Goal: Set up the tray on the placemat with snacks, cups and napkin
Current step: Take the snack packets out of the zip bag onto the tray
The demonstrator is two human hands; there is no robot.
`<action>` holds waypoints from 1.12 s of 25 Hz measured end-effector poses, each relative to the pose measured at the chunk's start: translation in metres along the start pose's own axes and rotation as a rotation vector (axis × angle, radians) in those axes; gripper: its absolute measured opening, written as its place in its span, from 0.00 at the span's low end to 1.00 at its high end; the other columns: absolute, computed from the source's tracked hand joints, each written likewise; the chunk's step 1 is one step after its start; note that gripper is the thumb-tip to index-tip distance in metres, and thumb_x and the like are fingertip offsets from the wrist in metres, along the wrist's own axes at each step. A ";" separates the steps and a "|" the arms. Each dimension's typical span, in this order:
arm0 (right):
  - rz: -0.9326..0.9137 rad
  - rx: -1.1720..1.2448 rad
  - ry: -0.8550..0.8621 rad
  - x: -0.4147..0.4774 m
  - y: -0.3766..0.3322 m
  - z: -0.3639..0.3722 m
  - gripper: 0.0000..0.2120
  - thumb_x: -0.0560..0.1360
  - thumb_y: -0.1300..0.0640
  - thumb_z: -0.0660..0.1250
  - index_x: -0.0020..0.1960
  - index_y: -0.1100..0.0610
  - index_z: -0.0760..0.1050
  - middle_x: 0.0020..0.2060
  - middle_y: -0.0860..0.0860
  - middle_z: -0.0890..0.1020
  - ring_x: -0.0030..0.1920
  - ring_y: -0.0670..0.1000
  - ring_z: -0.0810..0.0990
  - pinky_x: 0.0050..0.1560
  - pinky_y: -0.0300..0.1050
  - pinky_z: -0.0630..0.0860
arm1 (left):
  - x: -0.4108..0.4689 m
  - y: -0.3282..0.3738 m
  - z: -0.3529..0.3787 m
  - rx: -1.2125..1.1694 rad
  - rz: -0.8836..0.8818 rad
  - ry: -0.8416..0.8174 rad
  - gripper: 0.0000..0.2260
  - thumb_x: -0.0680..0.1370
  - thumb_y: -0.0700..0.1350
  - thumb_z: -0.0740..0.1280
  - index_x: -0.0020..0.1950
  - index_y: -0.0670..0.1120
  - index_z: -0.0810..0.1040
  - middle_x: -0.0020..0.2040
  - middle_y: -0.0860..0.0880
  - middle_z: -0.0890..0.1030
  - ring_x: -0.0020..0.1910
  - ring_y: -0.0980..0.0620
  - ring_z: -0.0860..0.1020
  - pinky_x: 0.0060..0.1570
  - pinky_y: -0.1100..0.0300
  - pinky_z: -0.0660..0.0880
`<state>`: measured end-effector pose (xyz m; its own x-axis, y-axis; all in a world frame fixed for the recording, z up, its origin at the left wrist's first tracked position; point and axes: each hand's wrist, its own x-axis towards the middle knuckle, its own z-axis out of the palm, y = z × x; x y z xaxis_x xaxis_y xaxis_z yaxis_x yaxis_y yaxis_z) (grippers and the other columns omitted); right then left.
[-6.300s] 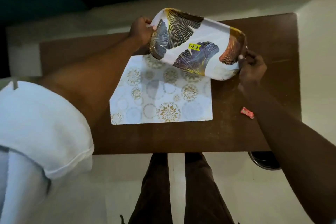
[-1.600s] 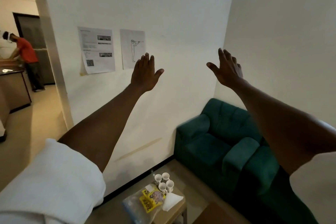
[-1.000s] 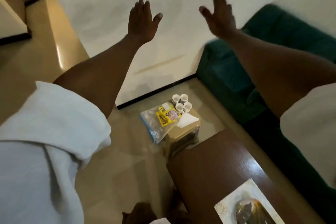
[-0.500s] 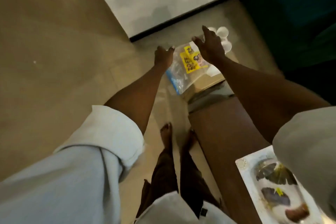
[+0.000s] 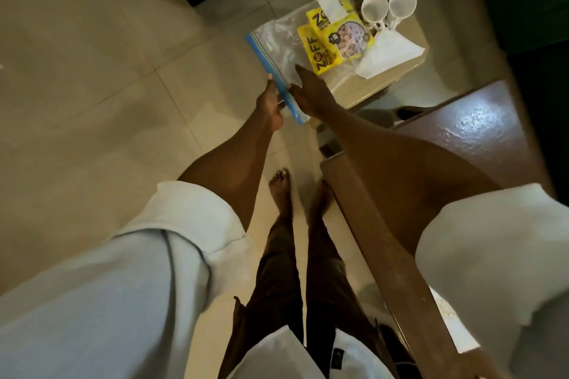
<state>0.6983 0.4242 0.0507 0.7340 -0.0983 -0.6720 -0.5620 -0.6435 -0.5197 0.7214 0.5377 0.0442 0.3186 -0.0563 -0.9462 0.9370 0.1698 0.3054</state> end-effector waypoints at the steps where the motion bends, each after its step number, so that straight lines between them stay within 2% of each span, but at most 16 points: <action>1: 0.019 0.028 -0.009 -0.002 -0.002 0.002 0.29 0.84 0.52 0.61 0.82 0.59 0.60 0.79 0.59 0.67 0.78 0.60 0.67 0.76 0.49 0.64 | -0.001 0.001 0.001 -0.037 0.003 -0.042 0.25 0.86 0.58 0.56 0.76 0.44 0.72 0.61 0.44 0.82 0.62 0.46 0.79 0.69 0.52 0.69; 3: 0.027 0.104 0.017 -0.006 -0.008 0.007 0.23 0.82 0.59 0.62 0.76 0.60 0.69 0.70 0.59 0.78 0.70 0.59 0.77 0.63 0.45 0.72 | -0.003 0.006 0.003 -0.083 0.009 -0.084 0.17 0.88 0.53 0.56 0.71 0.46 0.74 0.50 0.47 0.80 0.49 0.49 0.79 0.63 0.51 0.73; 5: 0.029 0.187 0.084 -0.016 -0.015 0.007 0.19 0.80 0.61 0.61 0.69 0.56 0.76 0.59 0.53 0.84 0.59 0.55 0.83 0.47 0.40 0.73 | -0.014 0.014 0.008 -0.043 0.042 -0.084 0.14 0.87 0.48 0.58 0.70 0.46 0.74 0.49 0.46 0.81 0.46 0.49 0.79 0.53 0.52 0.76; 7: 0.030 0.212 0.168 -0.024 -0.023 -0.003 0.16 0.80 0.58 0.59 0.63 0.51 0.78 0.52 0.48 0.85 0.53 0.53 0.84 0.42 0.40 0.74 | -0.029 0.025 0.020 0.022 0.113 -0.073 0.11 0.86 0.45 0.62 0.66 0.45 0.77 0.51 0.45 0.82 0.44 0.48 0.80 0.47 0.54 0.78; 9: 0.064 0.190 0.263 -0.030 -0.033 -0.019 0.13 0.80 0.55 0.58 0.58 0.49 0.80 0.51 0.50 0.85 0.51 0.56 0.84 0.44 0.45 0.74 | -0.045 0.034 0.034 0.082 0.186 -0.060 0.10 0.84 0.45 0.66 0.63 0.44 0.79 0.52 0.44 0.83 0.42 0.49 0.81 0.45 0.56 0.78; 12: 0.054 0.159 0.352 -0.043 -0.051 -0.048 0.14 0.79 0.55 0.58 0.53 0.49 0.82 0.50 0.52 0.86 0.51 0.58 0.84 0.46 0.47 0.75 | -0.072 0.052 0.053 0.143 0.300 -0.040 0.14 0.82 0.45 0.71 0.64 0.39 0.81 0.48 0.43 0.83 0.40 0.48 0.81 0.42 0.57 0.78; 16: -0.045 0.195 0.420 -0.078 -0.086 -0.101 0.16 0.78 0.56 0.59 0.54 0.48 0.85 0.47 0.49 0.88 0.49 0.54 0.86 0.48 0.48 0.81 | -0.125 0.088 0.071 0.172 0.437 -0.060 0.15 0.83 0.42 0.68 0.65 0.34 0.80 0.51 0.39 0.83 0.47 0.43 0.82 0.43 0.53 0.82; 19: -0.150 0.240 0.514 -0.116 -0.108 -0.135 0.15 0.80 0.55 0.62 0.60 0.47 0.85 0.52 0.50 0.88 0.53 0.54 0.85 0.50 0.48 0.80 | -0.177 0.110 0.084 0.215 0.533 -0.078 0.13 0.82 0.41 0.68 0.62 0.34 0.81 0.49 0.39 0.82 0.47 0.43 0.82 0.44 0.52 0.82; 21: -0.241 0.289 0.552 -0.152 -0.124 -0.158 0.15 0.82 0.55 0.63 0.64 0.49 0.83 0.56 0.51 0.87 0.56 0.54 0.85 0.54 0.48 0.80 | -0.224 0.121 0.093 0.243 0.636 -0.068 0.10 0.81 0.40 0.68 0.58 0.35 0.83 0.47 0.38 0.83 0.45 0.43 0.82 0.44 0.50 0.83; 23: -0.341 0.360 0.598 -0.189 -0.141 -0.185 0.14 0.83 0.54 0.65 0.65 0.54 0.82 0.57 0.52 0.87 0.57 0.54 0.84 0.57 0.48 0.79 | -0.279 0.133 0.106 0.304 0.795 -0.018 0.07 0.80 0.39 0.69 0.49 0.36 0.85 0.42 0.38 0.83 0.40 0.44 0.81 0.43 0.49 0.81; 25: -0.413 0.420 0.662 -0.231 -0.156 -0.211 0.14 0.83 0.53 0.64 0.65 0.55 0.82 0.55 0.53 0.87 0.56 0.53 0.84 0.58 0.51 0.78 | -0.332 0.140 0.119 0.352 0.954 0.021 0.09 0.78 0.39 0.69 0.42 0.35 0.84 0.38 0.40 0.82 0.37 0.45 0.79 0.44 0.45 0.84; 28: -0.474 0.582 0.757 -0.293 -0.176 -0.250 0.13 0.84 0.53 0.64 0.61 0.56 0.84 0.48 0.51 0.88 0.50 0.51 0.86 0.57 0.54 0.81 | -0.405 0.141 0.140 0.313 1.070 -0.072 0.09 0.75 0.37 0.67 0.36 0.38 0.82 0.36 0.39 0.83 0.35 0.43 0.80 0.47 0.39 0.85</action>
<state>0.6777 0.3764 0.4712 0.8590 -0.5080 0.0637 -0.1058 -0.2980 -0.9487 0.7448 0.4469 0.4853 0.9808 -0.0882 -0.1738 0.1660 -0.0896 0.9820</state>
